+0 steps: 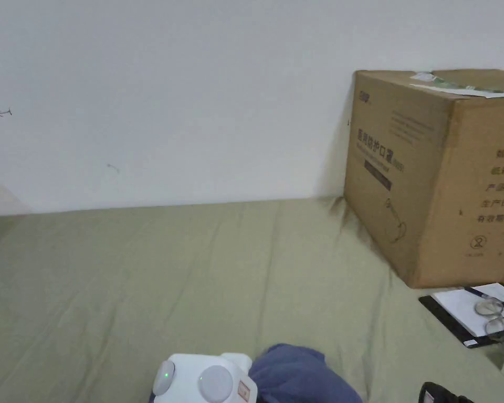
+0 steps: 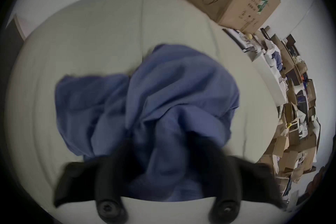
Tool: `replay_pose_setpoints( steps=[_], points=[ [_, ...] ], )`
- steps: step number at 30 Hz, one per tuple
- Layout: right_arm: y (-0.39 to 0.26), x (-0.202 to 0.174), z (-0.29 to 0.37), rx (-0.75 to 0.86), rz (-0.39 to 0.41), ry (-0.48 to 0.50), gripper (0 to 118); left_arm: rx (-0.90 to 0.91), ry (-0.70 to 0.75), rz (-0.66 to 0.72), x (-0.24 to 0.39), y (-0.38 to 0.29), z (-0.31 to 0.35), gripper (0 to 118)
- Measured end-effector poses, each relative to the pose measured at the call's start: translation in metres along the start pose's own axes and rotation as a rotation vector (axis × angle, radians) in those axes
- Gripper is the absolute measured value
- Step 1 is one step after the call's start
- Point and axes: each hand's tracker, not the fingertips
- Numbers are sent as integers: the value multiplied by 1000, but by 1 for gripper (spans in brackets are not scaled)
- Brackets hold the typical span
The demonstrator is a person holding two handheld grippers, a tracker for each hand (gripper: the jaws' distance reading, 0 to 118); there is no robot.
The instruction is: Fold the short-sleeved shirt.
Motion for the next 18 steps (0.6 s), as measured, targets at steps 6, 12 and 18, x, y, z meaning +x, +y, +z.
replay_pose_setpoints(
  steps=[6, 12, 18],
  points=[
    [-6, -7, -5, -40, 6, 17, 0, 111, -45, -32, -10, -2, 62, 99],
    [12, -23, 9, 32, 24, 64, 0, 499, -57, 1, -29, -53, 209, 99],
    [10, -41, 34, 259, 118, 78, 0, 1075, 40, 54, -35, -178, 286, 73]
  ],
)
